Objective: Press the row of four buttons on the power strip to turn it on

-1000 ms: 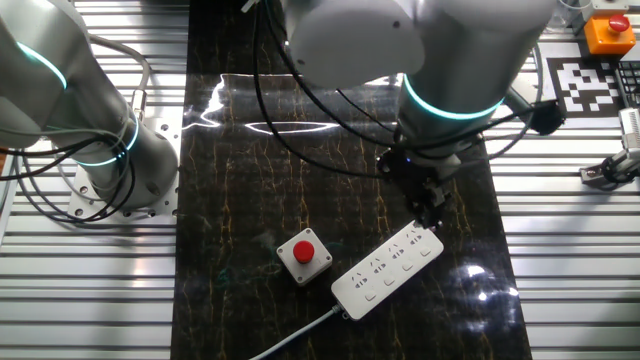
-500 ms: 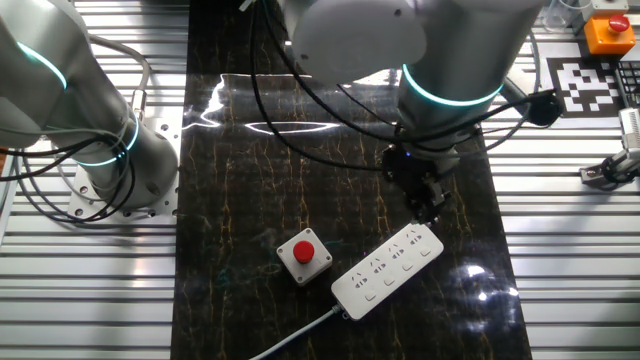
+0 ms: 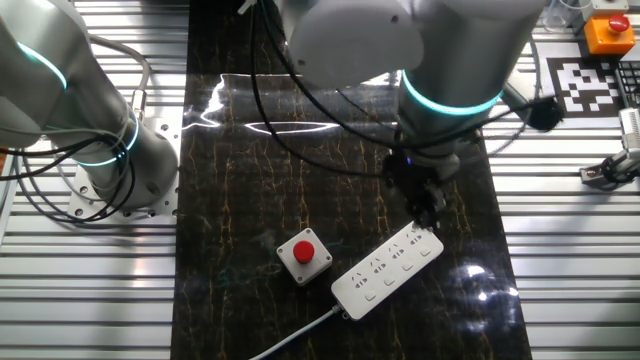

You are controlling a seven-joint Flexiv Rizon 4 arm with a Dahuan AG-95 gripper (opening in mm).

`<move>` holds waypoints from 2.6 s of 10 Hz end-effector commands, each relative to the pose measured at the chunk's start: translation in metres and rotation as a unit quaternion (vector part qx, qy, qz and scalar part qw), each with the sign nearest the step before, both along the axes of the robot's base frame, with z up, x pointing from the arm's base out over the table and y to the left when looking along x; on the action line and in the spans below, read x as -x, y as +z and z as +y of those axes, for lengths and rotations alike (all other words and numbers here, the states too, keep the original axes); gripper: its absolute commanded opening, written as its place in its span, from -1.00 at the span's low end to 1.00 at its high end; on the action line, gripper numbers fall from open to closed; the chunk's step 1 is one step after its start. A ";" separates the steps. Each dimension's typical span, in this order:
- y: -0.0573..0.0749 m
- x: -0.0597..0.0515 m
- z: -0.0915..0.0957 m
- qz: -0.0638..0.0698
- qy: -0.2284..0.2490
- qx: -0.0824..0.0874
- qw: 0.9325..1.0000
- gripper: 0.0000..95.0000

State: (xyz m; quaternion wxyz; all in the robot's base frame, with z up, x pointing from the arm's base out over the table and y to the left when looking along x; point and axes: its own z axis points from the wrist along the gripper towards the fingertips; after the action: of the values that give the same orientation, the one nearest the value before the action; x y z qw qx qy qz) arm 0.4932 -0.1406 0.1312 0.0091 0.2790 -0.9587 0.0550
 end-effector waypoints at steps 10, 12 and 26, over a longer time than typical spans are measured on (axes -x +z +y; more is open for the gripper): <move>-0.052 0.027 -0.115 0.018 0.048 -0.005 0.999 0.20; -0.061 0.028 -0.116 0.019 0.053 -0.004 0.998 0.20; -0.090 0.031 -0.128 0.011 0.057 -0.007 0.998 0.20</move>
State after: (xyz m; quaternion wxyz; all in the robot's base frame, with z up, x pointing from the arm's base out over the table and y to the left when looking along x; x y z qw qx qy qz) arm 0.4618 -0.2689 0.0413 0.0130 0.3347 -0.9410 0.0475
